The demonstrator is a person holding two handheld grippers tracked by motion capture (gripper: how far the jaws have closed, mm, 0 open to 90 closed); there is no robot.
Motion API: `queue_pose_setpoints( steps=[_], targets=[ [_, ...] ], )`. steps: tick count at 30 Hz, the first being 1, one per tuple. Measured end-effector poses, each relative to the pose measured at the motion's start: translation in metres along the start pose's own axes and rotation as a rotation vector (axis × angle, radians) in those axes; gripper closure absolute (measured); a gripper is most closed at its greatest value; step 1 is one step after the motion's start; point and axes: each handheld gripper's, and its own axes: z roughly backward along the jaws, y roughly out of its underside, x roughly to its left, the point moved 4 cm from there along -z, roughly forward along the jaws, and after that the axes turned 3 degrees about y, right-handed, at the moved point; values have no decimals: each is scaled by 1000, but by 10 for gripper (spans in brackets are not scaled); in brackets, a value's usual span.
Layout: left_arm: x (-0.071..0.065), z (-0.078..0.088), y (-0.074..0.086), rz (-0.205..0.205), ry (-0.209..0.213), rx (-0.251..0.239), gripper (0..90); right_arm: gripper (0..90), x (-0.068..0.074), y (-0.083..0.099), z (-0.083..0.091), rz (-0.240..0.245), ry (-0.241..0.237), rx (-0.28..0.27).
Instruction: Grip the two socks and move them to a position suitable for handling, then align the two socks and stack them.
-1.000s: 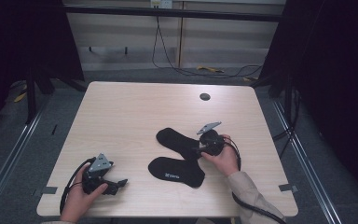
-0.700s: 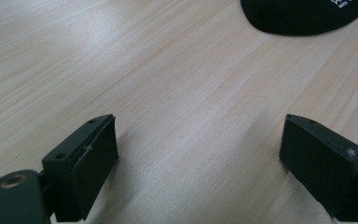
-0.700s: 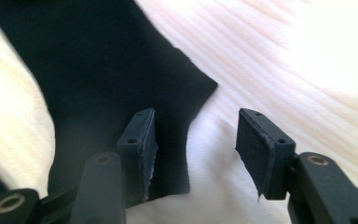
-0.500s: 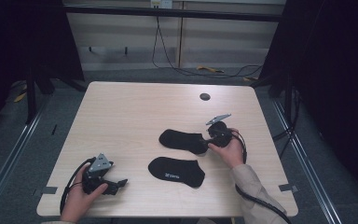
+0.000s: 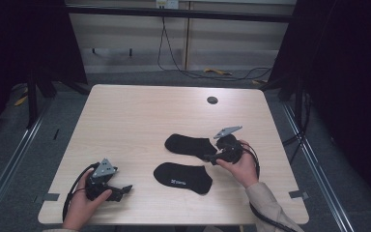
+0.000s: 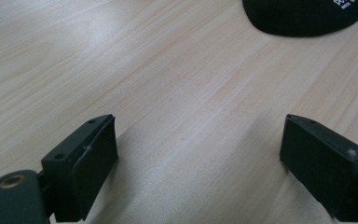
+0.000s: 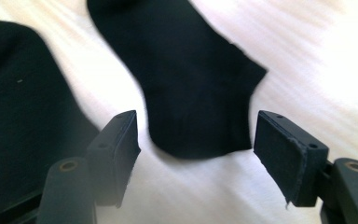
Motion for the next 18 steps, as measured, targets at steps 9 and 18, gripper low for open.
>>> queue_pose_setpoints(
  steps=[9, 18],
  targets=[
    [-1, -1, 0, -5, 5, 9, 83, 293, 11, 7, 6, 18, -28, 4],
    [-2, -3, -1, -3, 9, 17, 43, 333, 20, 10, 12, 70, -43, 5]
  ],
)
